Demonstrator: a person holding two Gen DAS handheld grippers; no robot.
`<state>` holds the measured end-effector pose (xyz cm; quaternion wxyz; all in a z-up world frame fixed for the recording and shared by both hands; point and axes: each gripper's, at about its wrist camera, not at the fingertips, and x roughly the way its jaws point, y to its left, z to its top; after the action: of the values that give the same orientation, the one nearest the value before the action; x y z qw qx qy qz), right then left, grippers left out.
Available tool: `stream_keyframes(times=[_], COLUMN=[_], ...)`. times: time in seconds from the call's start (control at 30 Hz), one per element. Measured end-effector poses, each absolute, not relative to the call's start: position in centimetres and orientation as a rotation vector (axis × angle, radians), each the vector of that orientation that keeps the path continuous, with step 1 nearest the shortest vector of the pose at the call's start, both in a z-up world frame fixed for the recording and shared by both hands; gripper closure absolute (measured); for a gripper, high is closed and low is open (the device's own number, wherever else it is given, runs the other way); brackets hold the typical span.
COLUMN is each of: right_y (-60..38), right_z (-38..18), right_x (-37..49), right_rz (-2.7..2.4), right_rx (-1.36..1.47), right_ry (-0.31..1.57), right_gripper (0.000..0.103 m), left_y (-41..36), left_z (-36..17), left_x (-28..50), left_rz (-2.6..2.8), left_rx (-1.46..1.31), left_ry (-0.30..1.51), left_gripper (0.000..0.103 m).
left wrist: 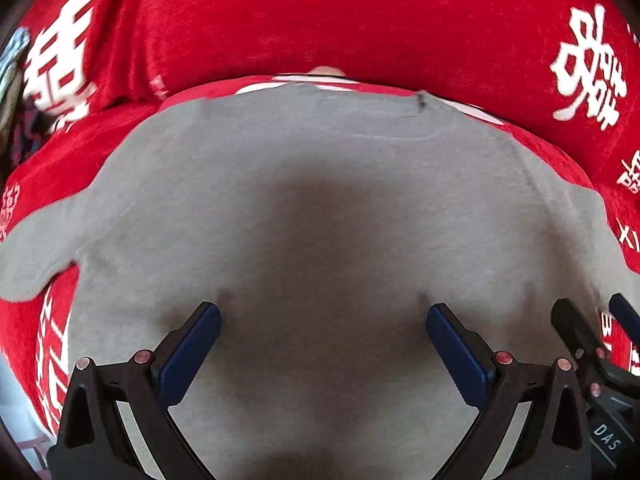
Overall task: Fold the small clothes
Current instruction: 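Reach the right gripper to the sweater sleeve cuff and close on it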
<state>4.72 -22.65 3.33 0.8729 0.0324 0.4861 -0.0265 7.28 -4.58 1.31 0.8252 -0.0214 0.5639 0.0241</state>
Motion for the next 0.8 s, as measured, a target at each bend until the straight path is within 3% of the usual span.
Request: stream_keyframes(times=[0.4, 0.8], right_y=[-32.5, -43.0], right_z=[2.4, 0.4], right_x=[6.2, 4.0], right_rz=[-0.179, -0.312], right_rx=[0.165, 0.257], right_ry=[1.027, 1.020], right_gripper=[0.001, 0.001], left_y=[-15.2, -21.1], left_z=[0.7, 0.9], left_x=[9.7, 10.4], left_rz=[-0.044, -0.054], left_rx=[0.063, 0.110], left_ry=[1.202, 1.177], left_gripper=[0.000, 0.000])
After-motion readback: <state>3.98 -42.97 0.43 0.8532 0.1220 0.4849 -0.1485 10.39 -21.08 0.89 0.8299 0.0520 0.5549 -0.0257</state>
